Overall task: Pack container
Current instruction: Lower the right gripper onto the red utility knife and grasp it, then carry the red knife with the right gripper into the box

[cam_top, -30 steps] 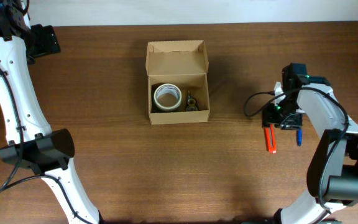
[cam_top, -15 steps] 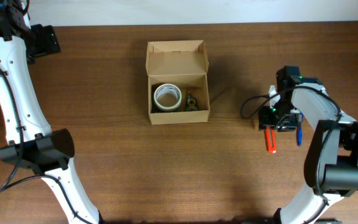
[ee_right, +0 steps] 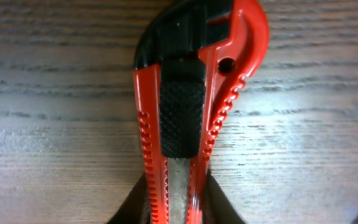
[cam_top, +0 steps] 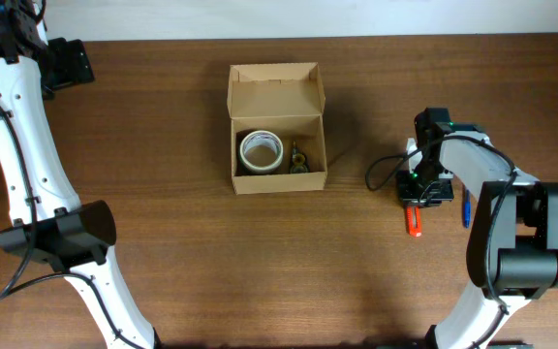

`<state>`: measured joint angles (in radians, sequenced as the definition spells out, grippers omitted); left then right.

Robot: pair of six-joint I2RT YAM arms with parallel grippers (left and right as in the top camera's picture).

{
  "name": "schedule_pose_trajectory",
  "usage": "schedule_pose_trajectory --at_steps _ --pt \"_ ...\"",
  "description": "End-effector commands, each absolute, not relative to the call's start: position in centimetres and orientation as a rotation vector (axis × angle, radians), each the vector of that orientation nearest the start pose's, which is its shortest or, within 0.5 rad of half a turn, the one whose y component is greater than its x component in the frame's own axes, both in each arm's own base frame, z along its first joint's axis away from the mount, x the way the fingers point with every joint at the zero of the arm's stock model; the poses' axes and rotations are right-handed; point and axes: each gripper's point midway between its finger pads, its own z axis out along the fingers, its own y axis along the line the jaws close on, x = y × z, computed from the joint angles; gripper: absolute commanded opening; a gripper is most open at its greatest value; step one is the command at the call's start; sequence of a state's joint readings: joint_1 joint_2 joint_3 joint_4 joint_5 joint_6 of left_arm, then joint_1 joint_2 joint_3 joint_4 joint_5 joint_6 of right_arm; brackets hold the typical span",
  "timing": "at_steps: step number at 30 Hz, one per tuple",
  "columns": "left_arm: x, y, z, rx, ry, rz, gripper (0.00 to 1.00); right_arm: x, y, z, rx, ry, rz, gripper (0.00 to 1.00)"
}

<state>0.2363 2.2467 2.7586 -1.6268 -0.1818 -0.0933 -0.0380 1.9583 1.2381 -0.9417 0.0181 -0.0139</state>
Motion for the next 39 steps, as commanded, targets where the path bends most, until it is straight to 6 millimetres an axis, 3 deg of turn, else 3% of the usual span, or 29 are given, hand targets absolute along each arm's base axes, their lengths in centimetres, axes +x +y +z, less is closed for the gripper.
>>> schedule_pose_trajectory --at_steps 1,5,9,15,23,28,32,36,39 --pt "45.3 14.0 28.1 -0.474 2.629 0.281 1.00 30.8 -1.7 -1.9 0.038 3.280 -0.057 0.09" --pt "45.3 14.0 28.1 -0.474 2.629 0.281 1.00 31.5 -1.4 -1.2 0.076 3.242 -0.035 0.04" --pt "45.3 14.0 28.1 -0.474 2.629 0.281 0.99 33.0 -1.2 1.3 0.076 3.144 -0.010 0.04" --pt "45.3 14.0 28.1 -0.474 2.629 0.281 1.00 34.9 -1.1 6.8 0.087 2.990 0.005 0.04" --pt "45.3 14.0 28.1 -0.474 2.629 0.281 0.99 35.6 0.1 15.3 0.088 2.857 0.088 0.04" --pt "45.3 14.0 28.1 -0.474 2.628 0.281 0.99 36.2 3.9 20.7 -0.067 2.802 0.183 0.04" --pt "45.3 14.0 28.1 -0.474 2.629 0.281 1.00 36.5 7.4 23.8 -0.217 2.766 0.203 0.04" --pt "45.3 14.0 28.1 -0.474 2.629 0.281 1.00 37.4 11.1 25.3 -0.308 2.727 0.233 0.04" --pt "45.3 14.0 28.1 -0.474 2.629 0.281 1.00 38.7 13.7 24.7 -0.277 2.731 0.267 0.04"
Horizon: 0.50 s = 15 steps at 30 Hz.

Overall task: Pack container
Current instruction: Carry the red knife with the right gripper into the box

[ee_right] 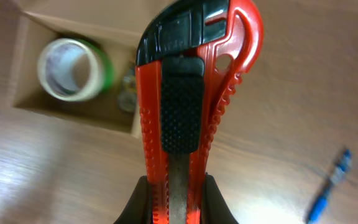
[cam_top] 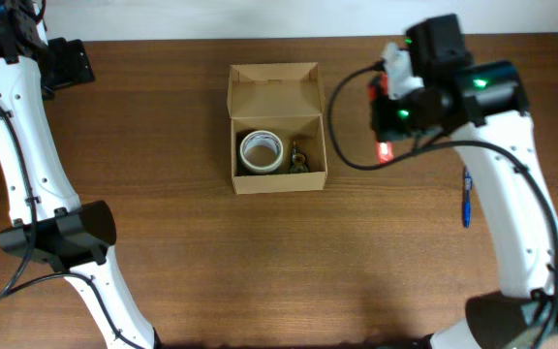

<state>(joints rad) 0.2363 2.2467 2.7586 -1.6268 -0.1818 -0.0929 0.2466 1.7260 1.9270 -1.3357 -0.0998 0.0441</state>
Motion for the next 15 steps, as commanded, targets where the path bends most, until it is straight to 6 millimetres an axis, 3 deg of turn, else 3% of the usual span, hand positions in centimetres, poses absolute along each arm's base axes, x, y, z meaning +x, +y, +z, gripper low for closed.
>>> schedule_pose_trajectory --at_steps 1,6,10,15 --pt "45.3 14.0 28.1 -0.474 2.629 0.281 0.99 39.0 14.2 24.4 -0.268 2.735 0.275 0.04" --pt "45.3 14.0 28.1 -0.474 2.629 0.281 1.00 41.1 17.2 20.9 -0.138 2.783 0.321 0.04" --pt "45.3 14.0 28.1 -0.474 2.628 0.281 1.00 41.6 19.0 18.4 -0.077 2.833 0.346 0.04" --pt "45.3 14.0 28.1 -0.474 2.629 0.281 0.99 42.2 20.9 16.9 -0.031 2.839 0.380 0.04"
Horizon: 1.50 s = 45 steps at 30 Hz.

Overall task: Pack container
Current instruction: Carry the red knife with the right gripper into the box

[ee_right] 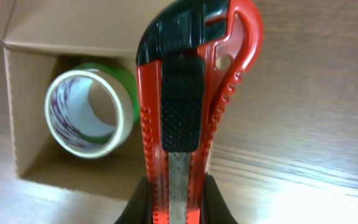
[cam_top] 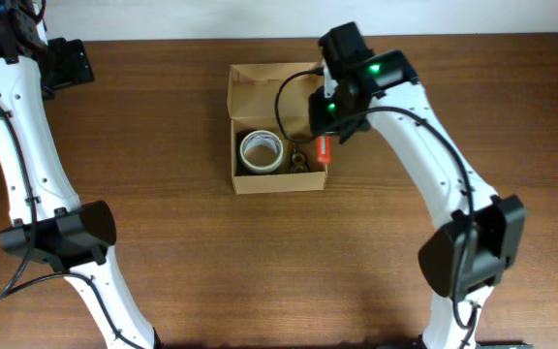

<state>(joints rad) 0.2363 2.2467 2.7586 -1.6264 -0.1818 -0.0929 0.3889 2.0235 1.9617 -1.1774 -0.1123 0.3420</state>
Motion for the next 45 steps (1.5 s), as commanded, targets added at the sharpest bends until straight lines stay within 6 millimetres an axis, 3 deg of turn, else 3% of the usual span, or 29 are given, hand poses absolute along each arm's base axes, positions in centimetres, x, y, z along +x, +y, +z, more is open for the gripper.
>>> schedule_pose_trajectory --at_steps 1,8,20,24,27,34,45 --pt "45.3 14.0 28.1 -0.474 2.629 0.281 0.99 42.4 21.2 16.8 -0.025 2.833 0.386 0.04" --pt "45.3 14.0 28.1 -0.474 2.629 0.281 1.00 42.8 21.8 16.2 -0.039 2.827 0.385 0.04" --pt "45.3 14.0 28.1 -0.474 2.629 0.281 1.00 42.9 22.3 12.8 -0.134 2.881 0.304 0.04" --pt "45.3 14.0 28.1 -0.474 2.628 0.281 1.00 42.8 22.9 12.2 -0.327 2.863 0.289 0.04" --pt "45.3 14.0 28.1 -0.474 2.629 0.281 1.00 42.6 23.9 12.4 -0.580 2.800 0.321 0.04" --pt "45.3 14.0 28.1 -0.474 2.628 0.281 1.00 41.8 24.6 12.5 -0.914 2.706 0.353 0.04" --pt "45.3 14.0 28.1 -0.474 2.629 0.281 1.00 40.9 24.7 12.3 -1.181 2.618 0.331 0.04"
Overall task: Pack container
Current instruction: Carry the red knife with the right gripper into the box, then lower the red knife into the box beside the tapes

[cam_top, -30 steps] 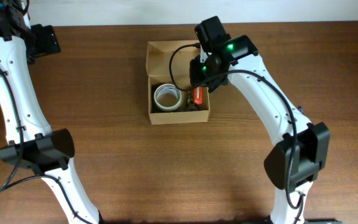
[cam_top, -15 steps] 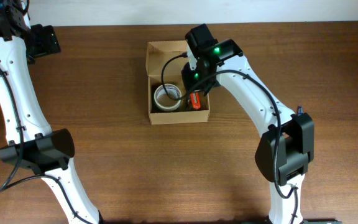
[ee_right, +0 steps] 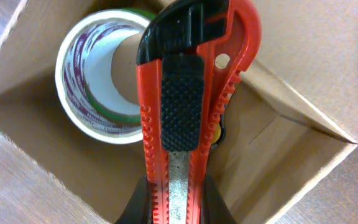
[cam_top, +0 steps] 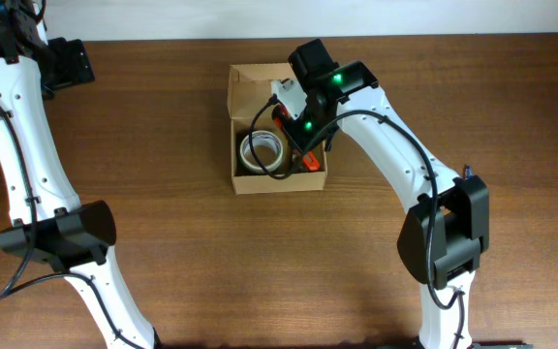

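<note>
An open cardboard box point(cam_top: 232, 145) stands at the table's back middle, its lid flap folded back. A roll of tape point(cam_top: 263, 150) lies in its left half, also clear in the right wrist view point(ee_right: 95, 93). My right gripper point(ee_right: 176, 202) is shut on a red utility knife point(ee_right: 185, 106) with a black ribbed slider. It holds the knife over the box's right half point(cam_top: 305, 155), just inside the walls point(ee_right: 303, 81). A small yellowish metal item point(ee_right: 217, 132) peeks out behind the knife. My left gripper point(cam_top: 66, 63) is raised at the far back left, its jaws unreadable.
The right arm point(cam_top: 395, 145) reaches from the right side of the table across to the box. The left arm's white links point(cam_top: 27, 155) run along the left edge. Bare wooden tabletop point(cam_top: 260, 262) surrounds the box.
My right gripper, still shut on the knife, has moved left from above the box's right wall to over the inside of the box, and sits lower beside the tape roll.
My right gripper was shut on the red knife lying on the table at the right, near a blue pen. Then it held the knife in the air to the right of the box, then over the box's right wall, and now inside the box opening.
</note>
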`<state>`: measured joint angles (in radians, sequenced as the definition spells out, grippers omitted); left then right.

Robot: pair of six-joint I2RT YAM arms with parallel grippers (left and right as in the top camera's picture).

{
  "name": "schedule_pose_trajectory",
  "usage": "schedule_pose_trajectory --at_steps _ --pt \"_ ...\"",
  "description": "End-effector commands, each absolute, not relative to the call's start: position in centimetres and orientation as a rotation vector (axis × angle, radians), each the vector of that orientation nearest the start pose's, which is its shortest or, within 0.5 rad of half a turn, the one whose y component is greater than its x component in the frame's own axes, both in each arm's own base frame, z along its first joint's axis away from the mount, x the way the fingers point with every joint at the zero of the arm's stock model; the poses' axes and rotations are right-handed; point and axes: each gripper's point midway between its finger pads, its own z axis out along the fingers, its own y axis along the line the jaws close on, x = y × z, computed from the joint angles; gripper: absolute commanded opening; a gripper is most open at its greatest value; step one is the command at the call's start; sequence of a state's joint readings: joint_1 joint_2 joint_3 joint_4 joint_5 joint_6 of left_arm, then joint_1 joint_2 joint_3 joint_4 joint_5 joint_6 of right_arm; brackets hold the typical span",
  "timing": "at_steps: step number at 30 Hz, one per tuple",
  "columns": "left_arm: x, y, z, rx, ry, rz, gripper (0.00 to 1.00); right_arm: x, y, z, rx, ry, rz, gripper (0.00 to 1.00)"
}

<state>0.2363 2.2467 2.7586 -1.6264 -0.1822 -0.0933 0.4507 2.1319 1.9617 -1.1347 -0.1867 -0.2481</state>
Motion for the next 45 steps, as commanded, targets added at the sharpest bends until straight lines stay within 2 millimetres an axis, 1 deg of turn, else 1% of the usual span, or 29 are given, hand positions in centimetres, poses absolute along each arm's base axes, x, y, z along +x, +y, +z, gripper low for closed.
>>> schedule_pose_trajectory --at_steps 1,4,9,14,16,22,24,26,32,38,41,45 --pt "45.3 14.0 28.1 -0.474 2.628 0.281 1.00 40.7 24.7 12.3 -1.210 2.611 0.331 0.04" --pt "45.3 14.0 28.1 -0.474 2.628 0.281 0.99 40.2 24.8 12.2 -1.290 2.580 0.331 0.04" --pt "45.3 14.0 28.1 -0.474 2.628 0.281 1.00 39.9 25.3 12.2 -1.367 2.536 0.329 0.04" --pt "45.3 14.0 28.1 -0.474 2.629 0.281 0.99 38.5 26.3 12.2 -1.541 2.448 0.362 0.04" --pt "45.3 14.0 28.1 -0.474 2.628 0.281 1.00 38.3 26.6 12.2 -1.567 2.433 0.363 0.04" --pt "45.3 14.0 28.1 -0.474 2.629 0.281 1.00 36.8 26.7 11.9 -1.740 2.350 0.391 0.04" --pt "45.3 14.0 28.1 -0.474 2.628 0.281 1.00 36.6 26.7 11.7 -1.746 2.355 0.393 0.04" --pt "45.3 14.0 28.1 -0.474 2.629 0.281 1.00 36.2 26.6 11.3 -1.755 2.367 0.398 0.04" --pt "45.3 14.0 28.1 -0.474 2.629 0.281 1.00 34.6 26.0 9.5 -1.868 2.358 0.413 0.04" --pt "45.3 14.0 28.1 -0.474 2.629 0.281 1.00 33.4 25.8 7.4 -1.898 2.385 0.425 0.04" --pt "45.3 14.0 28.1 -0.474 2.629 0.281 1.00 33.1 25.7 6.9 -1.902 2.392 0.429 0.04" --pt "45.3 14.0 28.1 -0.474 2.629 0.281 1.00 33.1 25.7 6.8 -1.902 2.392 0.429 0.04"
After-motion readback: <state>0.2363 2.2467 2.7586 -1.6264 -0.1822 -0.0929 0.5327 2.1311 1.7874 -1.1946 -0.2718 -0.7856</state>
